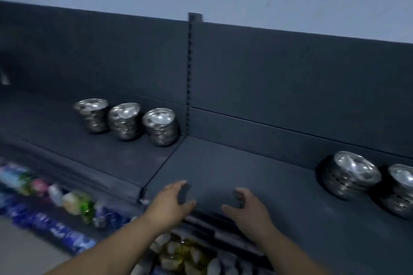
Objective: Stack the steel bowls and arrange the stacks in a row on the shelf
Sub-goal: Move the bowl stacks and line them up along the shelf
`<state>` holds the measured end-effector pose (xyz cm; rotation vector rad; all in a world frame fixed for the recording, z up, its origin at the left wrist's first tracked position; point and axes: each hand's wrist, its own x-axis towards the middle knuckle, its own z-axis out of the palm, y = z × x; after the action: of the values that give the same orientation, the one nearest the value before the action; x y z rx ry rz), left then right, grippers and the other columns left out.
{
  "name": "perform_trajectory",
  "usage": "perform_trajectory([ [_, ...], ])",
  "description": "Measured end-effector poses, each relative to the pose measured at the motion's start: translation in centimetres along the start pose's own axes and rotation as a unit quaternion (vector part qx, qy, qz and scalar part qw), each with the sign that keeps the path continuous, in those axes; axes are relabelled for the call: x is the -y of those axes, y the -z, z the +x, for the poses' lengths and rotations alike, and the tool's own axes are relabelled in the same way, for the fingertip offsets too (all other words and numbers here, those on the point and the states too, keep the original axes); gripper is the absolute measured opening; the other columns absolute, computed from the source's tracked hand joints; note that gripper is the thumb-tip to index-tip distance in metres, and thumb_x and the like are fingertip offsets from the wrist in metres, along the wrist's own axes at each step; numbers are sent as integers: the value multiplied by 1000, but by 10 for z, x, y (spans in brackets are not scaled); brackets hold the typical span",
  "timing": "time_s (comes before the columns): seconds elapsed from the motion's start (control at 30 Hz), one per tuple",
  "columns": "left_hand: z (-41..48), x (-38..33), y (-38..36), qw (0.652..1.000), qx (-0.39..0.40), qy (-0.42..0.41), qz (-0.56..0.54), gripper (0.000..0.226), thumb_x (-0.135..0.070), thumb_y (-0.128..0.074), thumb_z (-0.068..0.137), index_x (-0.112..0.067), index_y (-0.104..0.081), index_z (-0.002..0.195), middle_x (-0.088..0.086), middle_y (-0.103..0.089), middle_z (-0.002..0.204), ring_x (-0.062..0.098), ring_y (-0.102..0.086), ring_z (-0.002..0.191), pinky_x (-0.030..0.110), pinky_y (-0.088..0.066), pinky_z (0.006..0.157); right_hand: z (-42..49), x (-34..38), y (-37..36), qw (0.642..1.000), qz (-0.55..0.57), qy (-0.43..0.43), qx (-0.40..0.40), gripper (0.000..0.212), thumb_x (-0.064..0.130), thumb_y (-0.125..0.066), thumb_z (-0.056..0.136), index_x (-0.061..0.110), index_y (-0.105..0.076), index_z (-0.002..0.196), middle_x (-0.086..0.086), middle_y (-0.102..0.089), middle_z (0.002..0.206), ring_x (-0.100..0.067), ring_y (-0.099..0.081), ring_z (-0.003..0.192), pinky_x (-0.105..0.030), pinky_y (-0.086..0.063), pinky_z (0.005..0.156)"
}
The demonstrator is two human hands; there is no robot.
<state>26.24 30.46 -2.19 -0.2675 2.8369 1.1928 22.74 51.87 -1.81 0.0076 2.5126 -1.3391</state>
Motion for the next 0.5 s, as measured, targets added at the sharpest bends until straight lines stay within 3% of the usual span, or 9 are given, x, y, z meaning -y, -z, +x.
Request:
perform_trajectory([
  [0.07,-36,50,47,999,-25,31,24,71,-45,-63,85,-24,-34,145,1,-43,145,15,-46,128,18,-35,100,-15,35,-54,998,-23,37,51,52,35,-74,81,28,-48,125,10,-54,126,-9,-54,107,-25,-48,92],
  [0.17,-93,122,111,992,-47,90,75,68,-44,-62,86,-23,-34,144,3,-50,138,15,-53,121,19,-38,95,-39,80,-137,985,-96,71,122,60,39,-72,82,29,-45,134,7,-52,124,-12,-51,108,-22,-40,85],
  [0.3,-153,204,174,977,-82,174,89,69,-43,-62,86,-20,-34,145,3,-50,139,17,-49,126,21,-35,101,-60,128,-230,965,-154,115,179,65,40,-69,83,28,-41,140,6,-53,132,-11,-52,111,-23,-41,89],
  [0.4,-177,247,207,964,-110,220,98,69,-45,-61,86,-18,-35,144,5,-48,142,19,-46,129,24,-35,104,-62,158,-282,951,-174,129,223,58,37,-67,84,28,-43,136,7,-51,114,-11,-50,99,-25,-42,84],
  [0.5,-177,276,232,957,-129,238,107,66,-45,-59,88,-20,-35,143,4,-44,145,18,-43,132,22,-33,104,-50,180,-321,944,-187,159,221,61,40,-70,79,29,-46,134,3,-55,125,-14,-55,107,-30,-48,93],
])
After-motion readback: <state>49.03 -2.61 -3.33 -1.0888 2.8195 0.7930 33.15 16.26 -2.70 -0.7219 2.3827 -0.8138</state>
